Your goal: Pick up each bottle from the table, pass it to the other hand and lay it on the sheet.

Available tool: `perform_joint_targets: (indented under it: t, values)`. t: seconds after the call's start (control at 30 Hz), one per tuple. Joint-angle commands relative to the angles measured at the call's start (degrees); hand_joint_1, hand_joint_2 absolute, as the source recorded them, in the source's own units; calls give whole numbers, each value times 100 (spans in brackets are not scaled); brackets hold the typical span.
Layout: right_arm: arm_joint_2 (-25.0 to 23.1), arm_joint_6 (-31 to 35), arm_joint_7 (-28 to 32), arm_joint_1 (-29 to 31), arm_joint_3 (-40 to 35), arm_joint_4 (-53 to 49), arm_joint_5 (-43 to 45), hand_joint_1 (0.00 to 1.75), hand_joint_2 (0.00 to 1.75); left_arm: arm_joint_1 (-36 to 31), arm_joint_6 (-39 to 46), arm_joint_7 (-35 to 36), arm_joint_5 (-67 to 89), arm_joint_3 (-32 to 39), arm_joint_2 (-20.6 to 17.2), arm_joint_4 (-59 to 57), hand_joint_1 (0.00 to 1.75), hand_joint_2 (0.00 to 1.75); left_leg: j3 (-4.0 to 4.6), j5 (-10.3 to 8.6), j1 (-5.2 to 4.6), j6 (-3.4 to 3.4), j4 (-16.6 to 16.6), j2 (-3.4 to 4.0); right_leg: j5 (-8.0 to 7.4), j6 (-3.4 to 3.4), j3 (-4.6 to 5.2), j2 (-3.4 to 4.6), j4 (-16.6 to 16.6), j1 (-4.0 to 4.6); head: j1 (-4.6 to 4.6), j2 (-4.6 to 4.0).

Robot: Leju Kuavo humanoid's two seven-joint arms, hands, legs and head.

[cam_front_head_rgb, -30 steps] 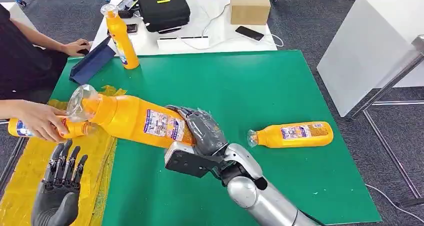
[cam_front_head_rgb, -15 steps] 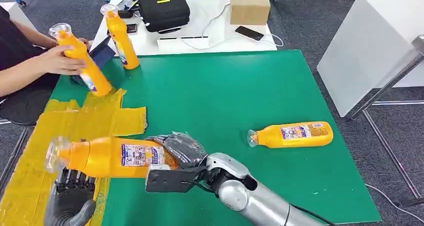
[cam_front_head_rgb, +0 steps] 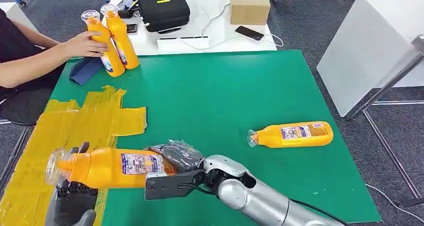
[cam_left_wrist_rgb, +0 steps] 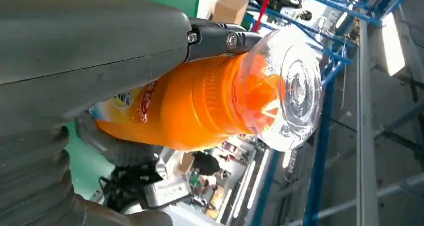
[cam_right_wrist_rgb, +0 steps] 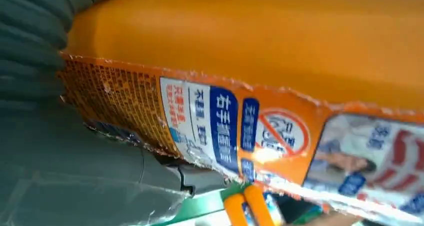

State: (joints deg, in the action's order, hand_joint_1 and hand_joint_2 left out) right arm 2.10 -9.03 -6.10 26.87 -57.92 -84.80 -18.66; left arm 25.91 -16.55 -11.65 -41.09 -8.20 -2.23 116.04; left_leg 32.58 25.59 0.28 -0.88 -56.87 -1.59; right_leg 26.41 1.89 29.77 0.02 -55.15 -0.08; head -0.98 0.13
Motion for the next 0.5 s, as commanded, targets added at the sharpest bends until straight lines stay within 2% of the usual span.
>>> perform_joint_targets:
  t: [0.03, 0.2, 0.5]
  values:
    - [280, -419, 222, 515, -787, -159, 460, 175, 175, -2, -191, -179, -227, -162, -304, 44, 0, 175, -11, 6, 2, 3, 0, 16, 3, -1, -11, 6, 3, 3, 0, 0]
    - [241, -638, 372, 635, -1043, -482, 711, 175, 175, 2, -204, -112, -244, 35, -163, -19, 0, 175, -13, 10, 3, 3, -3, 23, 5, 0, -12, 10, 1, 4, 2, 0]
    - [310, -748, 508, 546, -1334, -336, 643, 175, 175, -1, -224, -77, -313, 164, -13, -126, 0, 175, -14, 3, 2, 2, 5, 12, 1, 0, -15, 2, 8, 3, 0, 0]
